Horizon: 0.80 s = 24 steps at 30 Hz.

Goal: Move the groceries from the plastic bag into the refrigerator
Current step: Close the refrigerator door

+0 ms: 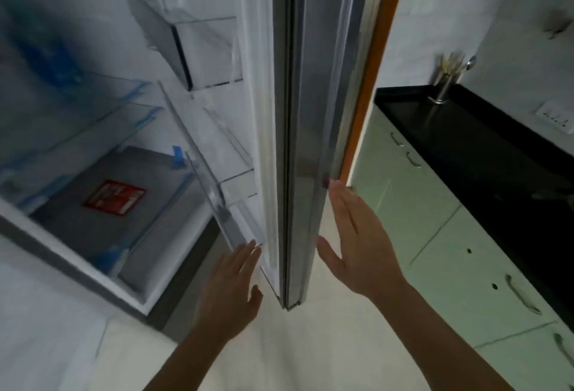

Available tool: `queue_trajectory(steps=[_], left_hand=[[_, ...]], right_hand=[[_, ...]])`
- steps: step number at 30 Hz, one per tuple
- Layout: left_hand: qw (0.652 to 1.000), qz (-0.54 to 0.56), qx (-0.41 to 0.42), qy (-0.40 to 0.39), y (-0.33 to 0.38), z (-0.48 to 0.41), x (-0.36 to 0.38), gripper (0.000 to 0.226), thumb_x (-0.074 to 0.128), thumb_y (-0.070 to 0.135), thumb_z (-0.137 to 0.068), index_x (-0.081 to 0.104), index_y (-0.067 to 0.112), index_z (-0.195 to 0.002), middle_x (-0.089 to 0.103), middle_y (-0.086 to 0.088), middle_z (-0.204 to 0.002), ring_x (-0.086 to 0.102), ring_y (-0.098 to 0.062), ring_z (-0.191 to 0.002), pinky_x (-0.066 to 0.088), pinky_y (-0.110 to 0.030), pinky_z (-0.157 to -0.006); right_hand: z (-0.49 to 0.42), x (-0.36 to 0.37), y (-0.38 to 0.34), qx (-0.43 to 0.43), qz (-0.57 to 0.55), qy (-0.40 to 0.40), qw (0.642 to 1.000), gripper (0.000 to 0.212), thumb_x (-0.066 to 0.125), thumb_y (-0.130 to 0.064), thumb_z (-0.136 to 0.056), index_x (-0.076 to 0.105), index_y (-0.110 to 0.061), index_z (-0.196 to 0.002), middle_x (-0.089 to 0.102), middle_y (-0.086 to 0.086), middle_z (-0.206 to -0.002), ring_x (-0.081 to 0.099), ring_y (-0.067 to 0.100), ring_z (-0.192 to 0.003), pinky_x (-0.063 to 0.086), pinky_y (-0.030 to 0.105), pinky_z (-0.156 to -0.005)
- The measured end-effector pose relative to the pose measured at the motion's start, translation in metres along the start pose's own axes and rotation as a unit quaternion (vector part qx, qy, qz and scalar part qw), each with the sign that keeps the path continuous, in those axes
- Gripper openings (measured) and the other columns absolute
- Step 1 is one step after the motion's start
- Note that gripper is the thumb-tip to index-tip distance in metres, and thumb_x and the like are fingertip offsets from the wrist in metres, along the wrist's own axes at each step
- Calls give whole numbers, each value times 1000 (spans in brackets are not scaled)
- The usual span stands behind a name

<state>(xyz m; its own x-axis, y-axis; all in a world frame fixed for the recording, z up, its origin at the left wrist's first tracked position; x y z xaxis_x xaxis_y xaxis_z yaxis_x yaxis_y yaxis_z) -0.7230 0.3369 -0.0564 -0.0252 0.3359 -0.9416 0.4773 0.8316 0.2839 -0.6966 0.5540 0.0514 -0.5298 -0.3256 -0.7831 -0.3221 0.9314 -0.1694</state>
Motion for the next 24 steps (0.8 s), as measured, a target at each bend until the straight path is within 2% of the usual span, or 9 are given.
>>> queue_trajectory(steps=[2,5,9,11,13,16,18,21,24], left_hand=[[996,27,-9,80,10,18,-33,63,70,14,-75,53,17,-137,51,-2,-146,49,-24,-134,35,-46,-113],[978,19,-17,209,29,46,-84,52,56,6,-75,61,13,-127,56,-6,-140,51,-26,-131,45,-53,-104],[955,-49,-41,290,55,65,-135,55,52,15,-83,48,14,-138,44,-14,-149,40,-32,-139,38,-50,-109],[946,-84,-49,308,59,65,-151,65,62,16,-84,39,17,-145,36,-14,-154,35,-31,-143,38,-56,-110],[944,-122,-70,300,57,62,-161,85,77,18,-78,31,20,-149,28,-12,-158,28,-30,-147,38,-62,-107],[938,-171,-109,282,49,58,-177,94,84,23,-72,31,17,-150,24,-11,-161,20,-28,-150,35,-60,-112],[930,-193,-123,287,43,55,-190,91,83,26,-73,34,13,-149,24,-11,-161,17,-26,-151,31,-56,-115],[916,-210,-132,314,34,48,-208,81,70,28,-80,31,12,-150,17,-6,-163,11,-22,-153,22,-48,-120],[904,-220,-151,333,19,42,-220,83,67,27,-83,24,13,-153,16,-6,-163,12,-23,-152,25,-51,-119]], right_hand=[[-4,3,-13,-34,-29,4,999,71,53,-42,-100,31,2,-151,36,16,-157,36,26,-146,35,42,-117],[-9,5,-32,-91,-73,-2,993,70,47,-44,-101,31,1,-152,31,13,-159,30,22,-148,32,37,-119],[-19,13,-56,-169,-119,-41,978,70,40,-48,-103,26,-2,-154,29,12,-162,24,22,-151,30,39,-121],[-27,21,-68,-210,-122,-60,968,71,38,-49,-104,23,-4,-156,26,11,-163,20,21,-152,28,39,-122],[-39,31,-81,-250,-121,-72,958,72,39,-52,-103,20,-6,-157,22,10,-164,17,21,-153,27,41,-122],[-65,41,-100,-301,-145,-73,940,73,39,-55,-102,17,-12,-158,20,8,-165,18,24,-153,32,47,-119],[-86,45,-115,-328,-158,-57,930,73,36,-57,-102,13,-17,-158,17,7,-166,19,25,-153,33,48,-118],[-114,53,-136,-343,-169,-31,923,76,36,-58,-102,8,-17,-159,12,9,-167,17,24,-153,30,45,-120],[-138,61,-159,-347,-183,-21,919,80,41,-56,-101,12,-8,-158,10,14,-167,16,23,-153,26,41,-122]])
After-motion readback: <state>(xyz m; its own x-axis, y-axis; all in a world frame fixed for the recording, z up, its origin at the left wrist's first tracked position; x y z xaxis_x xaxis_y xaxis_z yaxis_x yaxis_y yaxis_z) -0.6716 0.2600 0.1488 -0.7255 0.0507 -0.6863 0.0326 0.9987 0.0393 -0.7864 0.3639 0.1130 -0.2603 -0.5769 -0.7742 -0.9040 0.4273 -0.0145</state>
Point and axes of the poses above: each hand's wrist, its own z-axis away from the middle knuckle, its own x-axis out of the palm, y = z × x, the point moved 6 cm from there along -z, towards the middle knuckle
